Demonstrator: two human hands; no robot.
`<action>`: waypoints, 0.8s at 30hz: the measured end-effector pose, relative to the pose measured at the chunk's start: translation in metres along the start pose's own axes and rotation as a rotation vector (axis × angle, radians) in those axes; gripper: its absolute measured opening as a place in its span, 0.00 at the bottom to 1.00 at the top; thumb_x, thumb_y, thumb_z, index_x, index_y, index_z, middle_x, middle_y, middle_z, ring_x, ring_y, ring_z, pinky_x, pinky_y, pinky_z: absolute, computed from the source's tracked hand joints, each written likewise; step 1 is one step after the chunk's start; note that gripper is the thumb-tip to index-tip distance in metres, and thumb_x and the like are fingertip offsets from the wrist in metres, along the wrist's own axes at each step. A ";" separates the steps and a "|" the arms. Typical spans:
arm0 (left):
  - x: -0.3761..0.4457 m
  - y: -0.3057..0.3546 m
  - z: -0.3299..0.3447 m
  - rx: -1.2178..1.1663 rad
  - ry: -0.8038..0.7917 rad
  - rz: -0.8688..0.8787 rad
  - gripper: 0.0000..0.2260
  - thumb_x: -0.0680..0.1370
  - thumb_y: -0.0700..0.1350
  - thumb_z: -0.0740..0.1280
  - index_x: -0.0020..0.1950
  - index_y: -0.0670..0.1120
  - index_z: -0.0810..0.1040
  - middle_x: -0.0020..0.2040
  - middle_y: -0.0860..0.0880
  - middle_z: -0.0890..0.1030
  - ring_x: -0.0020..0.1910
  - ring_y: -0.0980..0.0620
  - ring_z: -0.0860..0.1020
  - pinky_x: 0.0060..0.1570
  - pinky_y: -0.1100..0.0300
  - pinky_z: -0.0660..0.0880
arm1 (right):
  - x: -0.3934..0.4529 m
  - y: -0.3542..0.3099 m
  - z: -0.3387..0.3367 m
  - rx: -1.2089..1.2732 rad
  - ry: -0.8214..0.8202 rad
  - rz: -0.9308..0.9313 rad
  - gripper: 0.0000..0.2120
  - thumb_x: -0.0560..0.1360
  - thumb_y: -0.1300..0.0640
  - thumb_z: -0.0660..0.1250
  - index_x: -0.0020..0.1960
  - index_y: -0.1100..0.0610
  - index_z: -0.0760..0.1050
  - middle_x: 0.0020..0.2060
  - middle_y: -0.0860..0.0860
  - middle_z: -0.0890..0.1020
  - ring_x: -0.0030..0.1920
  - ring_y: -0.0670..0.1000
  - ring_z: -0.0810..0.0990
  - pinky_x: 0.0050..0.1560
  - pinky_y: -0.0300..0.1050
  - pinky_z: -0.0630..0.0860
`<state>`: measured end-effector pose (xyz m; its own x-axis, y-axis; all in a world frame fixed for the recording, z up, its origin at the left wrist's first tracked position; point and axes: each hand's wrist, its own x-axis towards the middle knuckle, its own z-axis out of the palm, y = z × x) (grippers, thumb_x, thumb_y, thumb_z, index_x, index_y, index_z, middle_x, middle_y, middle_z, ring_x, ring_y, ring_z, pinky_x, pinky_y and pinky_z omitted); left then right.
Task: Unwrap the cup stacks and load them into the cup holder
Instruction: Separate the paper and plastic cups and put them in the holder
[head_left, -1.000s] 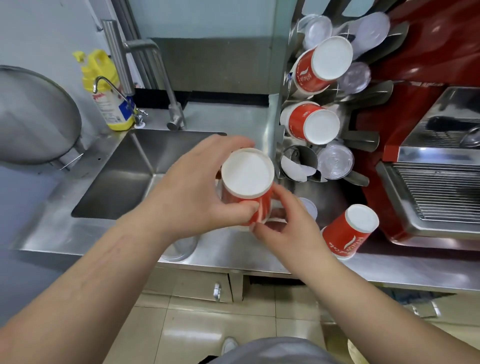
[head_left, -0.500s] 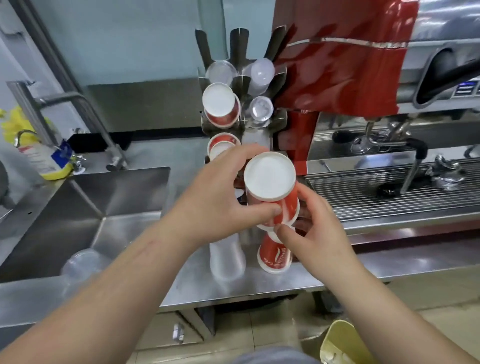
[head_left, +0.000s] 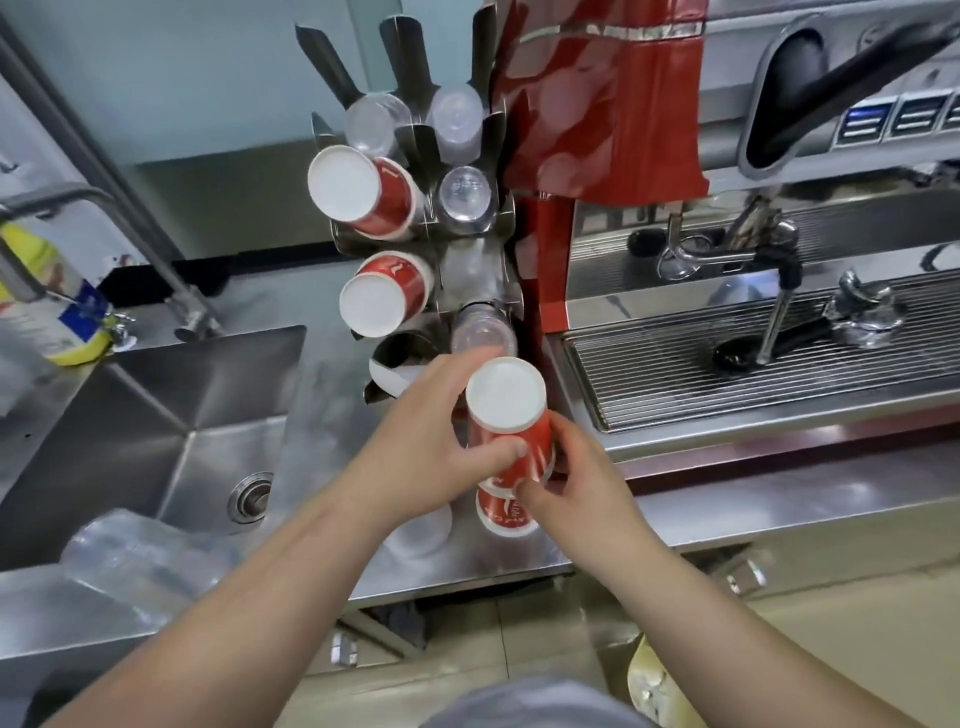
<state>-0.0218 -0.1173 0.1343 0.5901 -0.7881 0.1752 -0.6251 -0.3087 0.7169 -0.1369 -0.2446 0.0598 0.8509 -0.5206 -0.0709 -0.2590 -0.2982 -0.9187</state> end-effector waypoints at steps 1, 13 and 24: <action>-0.001 -0.003 0.005 -0.015 0.002 -0.026 0.33 0.67 0.51 0.76 0.68 0.62 0.66 0.62 0.62 0.71 0.61 0.68 0.70 0.59 0.74 0.66 | 0.001 0.004 0.002 -0.012 -0.001 -0.005 0.30 0.70 0.53 0.71 0.68 0.39 0.64 0.60 0.41 0.75 0.59 0.43 0.76 0.61 0.50 0.76; -0.015 -0.029 0.059 -0.080 -0.012 -0.250 0.35 0.70 0.44 0.76 0.74 0.54 0.66 0.66 0.55 0.69 0.68 0.57 0.69 0.68 0.58 0.69 | 0.003 0.058 0.028 -0.054 -0.081 0.161 0.31 0.66 0.47 0.67 0.68 0.39 0.63 0.59 0.47 0.76 0.56 0.47 0.78 0.57 0.50 0.77; -0.039 -0.052 0.094 -0.191 -0.014 -0.395 0.34 0.69 0.44 0.76 0.72 0.57 0.66 0.67 0.55 0.68 0.64 0.63 0.70 0.61 0.75 0.65 | -0.011 0.087 0.035 -0.143 -0.110 0.192 0.26 0.70 0.51 0.68 0.66 0.46 0.66 0.58 0.49 0.77 0.57 0.51 0.77 0.52 0.42 0.72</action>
<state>-0.0609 -0.1205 0.0266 0.7571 -0.6368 -0.1460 -0.2462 -0.4850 0.8391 -0.1528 -0.2369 -0.0328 0.8225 -0.4909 -0.2871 -0.4756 -0.3169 -0.8206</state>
